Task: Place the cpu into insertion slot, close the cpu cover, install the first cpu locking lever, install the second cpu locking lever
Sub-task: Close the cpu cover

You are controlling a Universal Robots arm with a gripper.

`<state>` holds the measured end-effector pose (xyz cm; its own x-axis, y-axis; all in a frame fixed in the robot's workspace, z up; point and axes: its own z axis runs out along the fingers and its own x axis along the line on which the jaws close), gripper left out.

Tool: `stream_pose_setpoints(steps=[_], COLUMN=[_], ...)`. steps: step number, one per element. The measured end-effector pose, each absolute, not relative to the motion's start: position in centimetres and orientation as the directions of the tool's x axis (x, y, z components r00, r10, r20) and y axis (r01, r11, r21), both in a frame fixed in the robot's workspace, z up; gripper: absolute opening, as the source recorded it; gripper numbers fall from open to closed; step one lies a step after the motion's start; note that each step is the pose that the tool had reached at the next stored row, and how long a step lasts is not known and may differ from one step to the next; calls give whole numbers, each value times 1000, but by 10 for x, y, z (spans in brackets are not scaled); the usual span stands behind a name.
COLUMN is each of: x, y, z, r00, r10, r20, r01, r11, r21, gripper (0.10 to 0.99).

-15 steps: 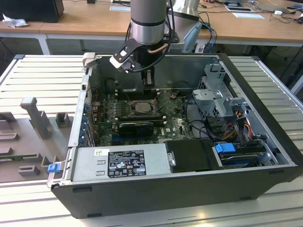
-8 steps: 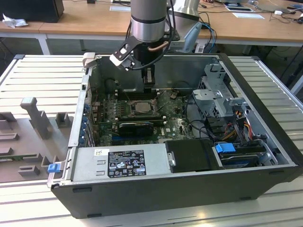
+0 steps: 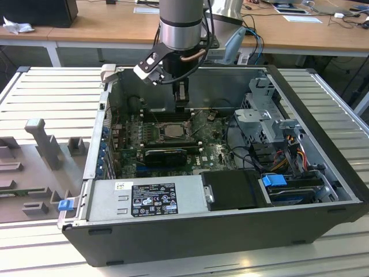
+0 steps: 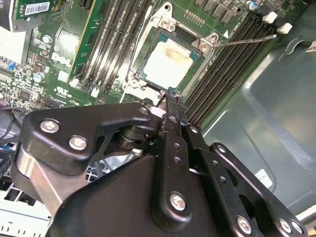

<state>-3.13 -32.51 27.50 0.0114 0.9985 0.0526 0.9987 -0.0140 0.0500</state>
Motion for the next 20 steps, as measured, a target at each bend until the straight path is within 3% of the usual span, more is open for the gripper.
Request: stream_pose_setpoints(steps=[20], x=[-23], y=[-324], z=[291], r00=[11], r10=[999], r20=[53], r01=[999], r11=[-14], r21=[50], gripper=[106])
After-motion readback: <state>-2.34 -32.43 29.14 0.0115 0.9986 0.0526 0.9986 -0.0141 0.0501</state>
